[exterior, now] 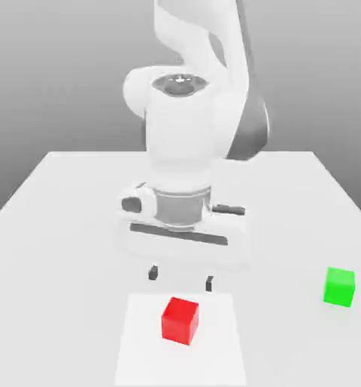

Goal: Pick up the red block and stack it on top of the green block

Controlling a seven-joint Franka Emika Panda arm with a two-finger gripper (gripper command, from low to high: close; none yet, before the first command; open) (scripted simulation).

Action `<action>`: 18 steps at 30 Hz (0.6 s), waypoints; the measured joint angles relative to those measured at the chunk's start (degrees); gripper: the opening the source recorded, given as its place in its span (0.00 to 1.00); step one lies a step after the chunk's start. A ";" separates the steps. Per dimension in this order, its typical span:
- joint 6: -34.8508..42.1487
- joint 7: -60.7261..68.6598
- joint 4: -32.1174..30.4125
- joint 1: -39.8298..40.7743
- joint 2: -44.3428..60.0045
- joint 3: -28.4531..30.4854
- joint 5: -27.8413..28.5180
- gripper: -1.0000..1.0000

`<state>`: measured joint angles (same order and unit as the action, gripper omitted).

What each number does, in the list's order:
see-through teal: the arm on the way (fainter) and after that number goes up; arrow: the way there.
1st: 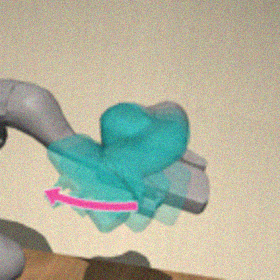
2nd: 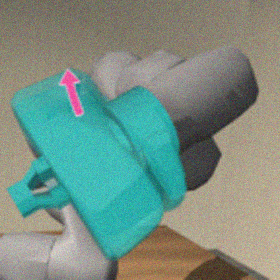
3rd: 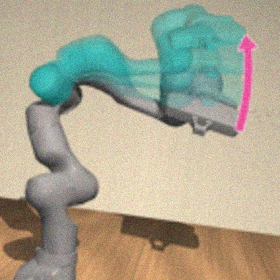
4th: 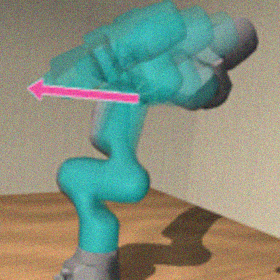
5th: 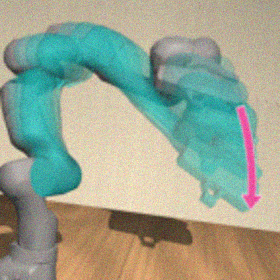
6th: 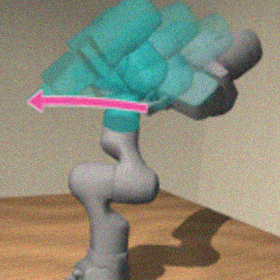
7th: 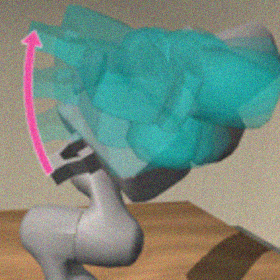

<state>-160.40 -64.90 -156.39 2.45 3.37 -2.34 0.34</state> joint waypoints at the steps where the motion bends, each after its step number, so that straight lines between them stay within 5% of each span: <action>1: -1.66 -0.30 0.07 -0.20 2.07 0.24 0.23 0.50; 5: -8.67 -1.18 1.06 -0.81 10.37 1.07 1.26 0.50; 6: -9.69 -1.26 1.22 -0.94 11.56 1.21 1.34 0.00; 13: -9.62 -1.41 1.20 -0.87 11.42 1.15 1.51 0.00; 18: -1.86 -0.55 -0.13 -0.56 2.34 0.58 0.36 0.00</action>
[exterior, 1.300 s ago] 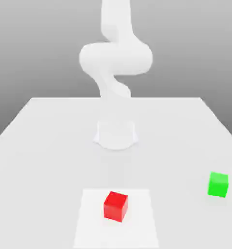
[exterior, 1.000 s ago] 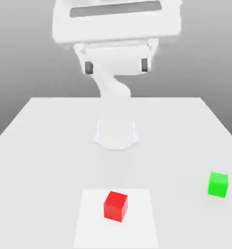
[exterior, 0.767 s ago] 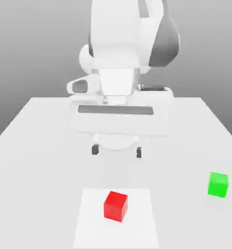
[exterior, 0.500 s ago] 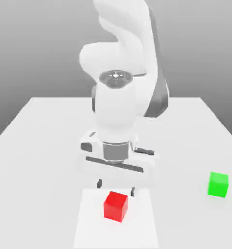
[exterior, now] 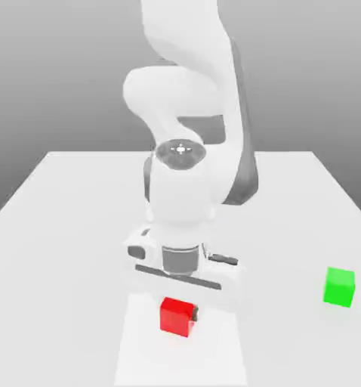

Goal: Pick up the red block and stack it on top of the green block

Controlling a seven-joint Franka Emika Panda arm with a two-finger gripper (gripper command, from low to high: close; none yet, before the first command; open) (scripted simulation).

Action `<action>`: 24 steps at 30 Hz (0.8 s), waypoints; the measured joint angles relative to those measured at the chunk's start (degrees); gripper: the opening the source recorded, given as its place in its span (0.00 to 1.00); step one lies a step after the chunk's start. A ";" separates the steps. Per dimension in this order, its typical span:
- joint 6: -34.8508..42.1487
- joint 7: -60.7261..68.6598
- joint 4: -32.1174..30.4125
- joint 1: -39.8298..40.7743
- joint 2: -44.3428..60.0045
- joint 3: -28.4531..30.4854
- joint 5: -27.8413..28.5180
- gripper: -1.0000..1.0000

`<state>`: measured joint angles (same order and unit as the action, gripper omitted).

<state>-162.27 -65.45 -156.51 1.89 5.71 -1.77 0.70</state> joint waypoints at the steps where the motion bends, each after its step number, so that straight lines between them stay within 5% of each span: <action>1: 1.70 0.29 -0.28 -0.05 -1.97 -0.14 -0.26 0.00; 24: 10.86 55.16 5.00 -29.56 -5.80 -17.14 -0.91 0.00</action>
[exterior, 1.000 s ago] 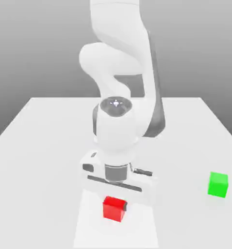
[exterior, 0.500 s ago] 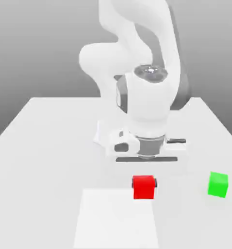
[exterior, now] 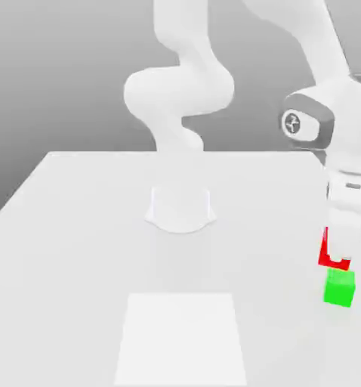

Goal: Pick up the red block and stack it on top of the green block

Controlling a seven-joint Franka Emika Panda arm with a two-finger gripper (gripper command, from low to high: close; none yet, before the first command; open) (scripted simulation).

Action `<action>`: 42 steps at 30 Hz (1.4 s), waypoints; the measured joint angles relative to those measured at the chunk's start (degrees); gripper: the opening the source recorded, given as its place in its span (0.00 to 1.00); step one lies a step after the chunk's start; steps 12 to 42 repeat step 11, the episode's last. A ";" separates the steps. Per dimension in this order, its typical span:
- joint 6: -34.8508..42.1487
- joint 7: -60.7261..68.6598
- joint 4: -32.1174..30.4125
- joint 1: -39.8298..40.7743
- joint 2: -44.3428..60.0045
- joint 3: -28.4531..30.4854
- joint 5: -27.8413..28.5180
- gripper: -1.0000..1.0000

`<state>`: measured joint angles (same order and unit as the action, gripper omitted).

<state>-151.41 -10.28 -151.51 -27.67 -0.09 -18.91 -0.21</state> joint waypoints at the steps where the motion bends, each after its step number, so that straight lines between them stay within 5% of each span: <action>1: -0.59 0.52 0.18 -1.71 0.77 -0.13 0.68 0.00; 8: -9.37 -4.25 0.81 -2.55 10.68 4.08 8.65 0.00; 9: -10.08 -4.70 0.83 -2.82 11.48 4.47 9.29 1.00; 42: -10.08 -4.70 0.83 -2.82 11.48 4.47 9.29 1.00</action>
